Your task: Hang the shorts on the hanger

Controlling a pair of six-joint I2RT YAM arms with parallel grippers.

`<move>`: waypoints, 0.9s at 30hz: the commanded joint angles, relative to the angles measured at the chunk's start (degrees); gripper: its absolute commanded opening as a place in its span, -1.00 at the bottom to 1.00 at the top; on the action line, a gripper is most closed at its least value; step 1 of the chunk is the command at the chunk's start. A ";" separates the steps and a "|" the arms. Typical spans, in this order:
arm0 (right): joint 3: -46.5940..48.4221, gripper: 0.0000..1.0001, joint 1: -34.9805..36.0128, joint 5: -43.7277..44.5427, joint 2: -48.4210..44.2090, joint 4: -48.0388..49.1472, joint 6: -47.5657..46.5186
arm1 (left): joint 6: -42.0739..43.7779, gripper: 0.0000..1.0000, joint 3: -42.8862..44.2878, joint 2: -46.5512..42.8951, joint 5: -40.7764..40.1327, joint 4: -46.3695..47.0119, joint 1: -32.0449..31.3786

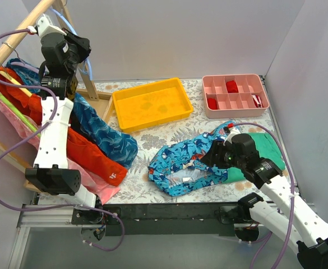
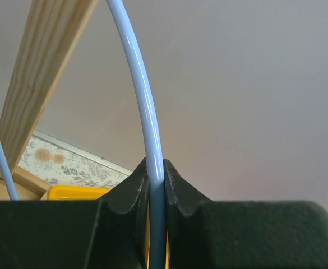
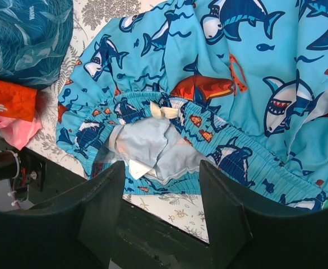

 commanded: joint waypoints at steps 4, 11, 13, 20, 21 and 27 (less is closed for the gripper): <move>1.94 0.27 -0.01 -0.29 0.66 2.05 -0.12 | 2.13 -0.85 -4.66 -8.34 3.69 7.98 -1.69; 2.37 0.27 -0.10 0.06 0.84 1.79 -0.12 | 1.51 -0.86 -9.24 -11.77 3.78 10.79 -4.24; 2.81 0.27 -0.10 0.32 0.84 1.52 -0.21 | 1.51 -0.87 -10.03 -12.39 3.78 10.89 -5.55; 3.43 0.27 -0.10 0.50 0.93 1.08 -0.21 | 1.78 -0.87 -13.63 -15.28 1.41 12.03 -12.67; 3.43 0.27 -0.01 0.50 0.75 1.00 -0.12 | 1.69 -0.86 -14.16 -15.90 1.23 12.03 -14.50; 4.04 0.27 -0.10 0.50 0.49 0.56 -0.21 | 1.16 -0.87 -18.90 -18.62 -1.93 12.21 -21.63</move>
